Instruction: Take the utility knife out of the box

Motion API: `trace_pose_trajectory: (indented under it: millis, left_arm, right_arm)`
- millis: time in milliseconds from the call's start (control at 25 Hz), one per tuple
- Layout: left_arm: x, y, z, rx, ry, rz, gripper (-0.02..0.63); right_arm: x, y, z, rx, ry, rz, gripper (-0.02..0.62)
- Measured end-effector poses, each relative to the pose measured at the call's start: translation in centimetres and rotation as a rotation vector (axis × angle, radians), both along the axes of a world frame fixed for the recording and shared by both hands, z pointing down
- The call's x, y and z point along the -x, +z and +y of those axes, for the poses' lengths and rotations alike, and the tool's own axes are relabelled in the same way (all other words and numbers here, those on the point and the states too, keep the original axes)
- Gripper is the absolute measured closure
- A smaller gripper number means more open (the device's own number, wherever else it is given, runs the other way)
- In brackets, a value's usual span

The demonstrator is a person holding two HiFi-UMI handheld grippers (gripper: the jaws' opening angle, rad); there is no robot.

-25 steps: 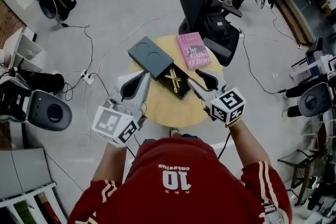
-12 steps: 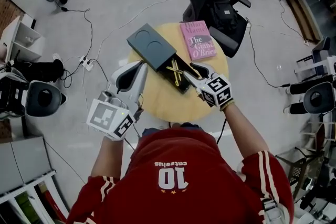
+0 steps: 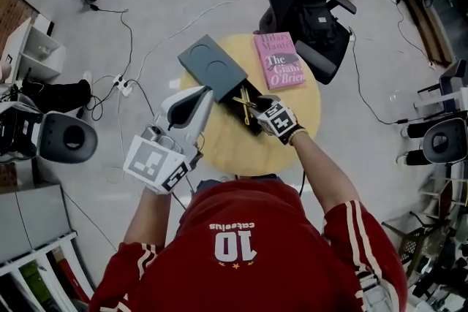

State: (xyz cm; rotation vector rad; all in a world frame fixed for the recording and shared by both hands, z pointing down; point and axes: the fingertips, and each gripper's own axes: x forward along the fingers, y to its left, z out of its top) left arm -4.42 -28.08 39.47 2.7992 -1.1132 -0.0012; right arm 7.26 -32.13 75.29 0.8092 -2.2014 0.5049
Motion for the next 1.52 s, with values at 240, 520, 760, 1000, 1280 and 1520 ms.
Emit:
trace_pose_trajectory:
  millis: [240,520,760,1000,1280,1520]
  left_arm:
    - [0.6,0.9,0.0,0.029,-0.017,-0.008,0.601]
    - [1.4,1.1,-0.1,0.041,-0.046,-0.001,0.603]
    - [1.8,1.1,-0.1,0.043,-0.057,0.006,0.603]
    - [2.4,1.1,0.1,0.049,-0.071,0.008,0.601]
    - [2.7,1.1,0.5,0.052,-0.083,-0.004,0.602]
    - [3.2,0.7,1.0,0.05,-0.087,0.008,0.602]
  right_arm:
    - [1.0,3.5,-0.9,0.063,-0.033,0.09,0.449]
    - [1.5,4.2,-1.9,0.103,-0.077,0.178,0.462]
    - [1.7,4.8,-1.2,0.21,-0.113,0.182,0.493]
    - [2.2,4.9,-0.9,0.231,-0.151,0.184,0.529]
    - [1.8,4.4,-0.9,0.214,-0.091,0.152,0.531]
    - [1.6,2.6,-0.8,0.162,-0.055,0.118,0.531]
